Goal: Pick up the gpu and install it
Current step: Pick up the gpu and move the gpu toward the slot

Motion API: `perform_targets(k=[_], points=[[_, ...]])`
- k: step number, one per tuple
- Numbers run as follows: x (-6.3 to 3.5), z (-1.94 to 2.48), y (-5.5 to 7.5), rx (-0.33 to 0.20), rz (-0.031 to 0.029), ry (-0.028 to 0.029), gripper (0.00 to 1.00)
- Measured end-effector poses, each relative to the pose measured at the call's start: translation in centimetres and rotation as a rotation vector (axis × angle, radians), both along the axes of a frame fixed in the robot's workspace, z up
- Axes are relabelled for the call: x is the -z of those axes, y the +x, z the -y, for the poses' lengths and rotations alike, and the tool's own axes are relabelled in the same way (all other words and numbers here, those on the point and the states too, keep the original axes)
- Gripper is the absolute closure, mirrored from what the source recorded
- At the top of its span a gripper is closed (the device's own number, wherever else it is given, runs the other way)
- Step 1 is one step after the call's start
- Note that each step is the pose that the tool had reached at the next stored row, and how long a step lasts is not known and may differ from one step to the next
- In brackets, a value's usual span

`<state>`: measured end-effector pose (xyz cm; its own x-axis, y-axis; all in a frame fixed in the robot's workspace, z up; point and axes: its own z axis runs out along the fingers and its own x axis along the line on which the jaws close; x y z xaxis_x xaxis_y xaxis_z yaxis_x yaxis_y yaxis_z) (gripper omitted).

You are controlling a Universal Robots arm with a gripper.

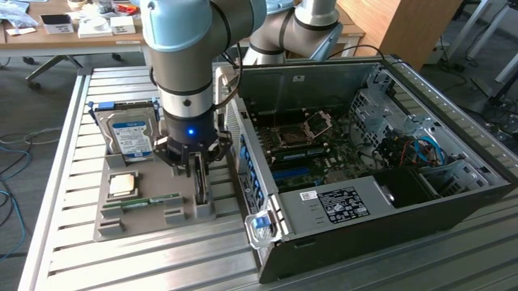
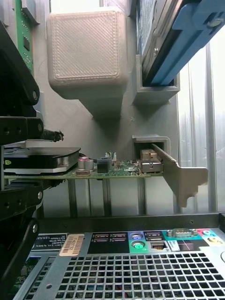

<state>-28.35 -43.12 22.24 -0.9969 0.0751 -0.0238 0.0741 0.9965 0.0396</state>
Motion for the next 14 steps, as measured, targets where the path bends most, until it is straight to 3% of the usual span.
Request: perform_targets(k=[14], points=[[-0.39,0.02,0.26,0.0,-0.001,0.0,0.59]])
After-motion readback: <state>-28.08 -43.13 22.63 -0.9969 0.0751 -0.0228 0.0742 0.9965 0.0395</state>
